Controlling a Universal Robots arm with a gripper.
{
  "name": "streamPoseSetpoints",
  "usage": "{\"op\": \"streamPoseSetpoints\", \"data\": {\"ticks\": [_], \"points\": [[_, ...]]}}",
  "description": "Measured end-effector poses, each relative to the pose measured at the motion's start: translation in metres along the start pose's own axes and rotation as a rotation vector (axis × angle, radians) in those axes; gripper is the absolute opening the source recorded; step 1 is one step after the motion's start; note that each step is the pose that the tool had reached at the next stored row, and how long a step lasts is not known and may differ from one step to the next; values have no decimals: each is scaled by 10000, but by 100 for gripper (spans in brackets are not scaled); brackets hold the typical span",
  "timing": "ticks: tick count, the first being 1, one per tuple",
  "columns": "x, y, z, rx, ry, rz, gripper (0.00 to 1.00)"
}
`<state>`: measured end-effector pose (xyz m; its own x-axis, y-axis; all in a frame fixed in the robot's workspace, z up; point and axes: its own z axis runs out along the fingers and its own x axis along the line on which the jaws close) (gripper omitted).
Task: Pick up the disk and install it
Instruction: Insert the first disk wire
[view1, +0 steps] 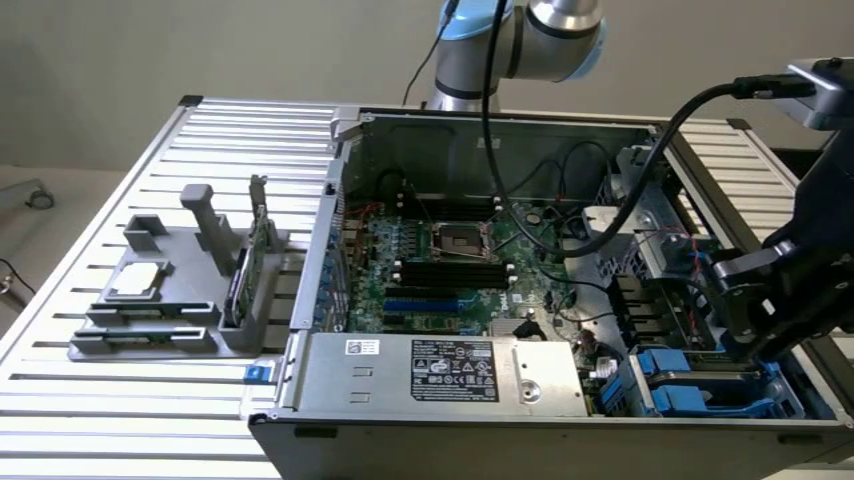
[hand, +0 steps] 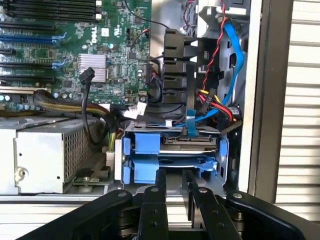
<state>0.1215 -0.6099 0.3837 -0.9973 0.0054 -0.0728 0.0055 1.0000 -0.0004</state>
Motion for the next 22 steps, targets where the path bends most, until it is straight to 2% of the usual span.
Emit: {"op": "streamPoseSetpoints", "data": {"ticks": [22], "points": [[0, 0, 1, 248, 1, 3572, 28]]}}
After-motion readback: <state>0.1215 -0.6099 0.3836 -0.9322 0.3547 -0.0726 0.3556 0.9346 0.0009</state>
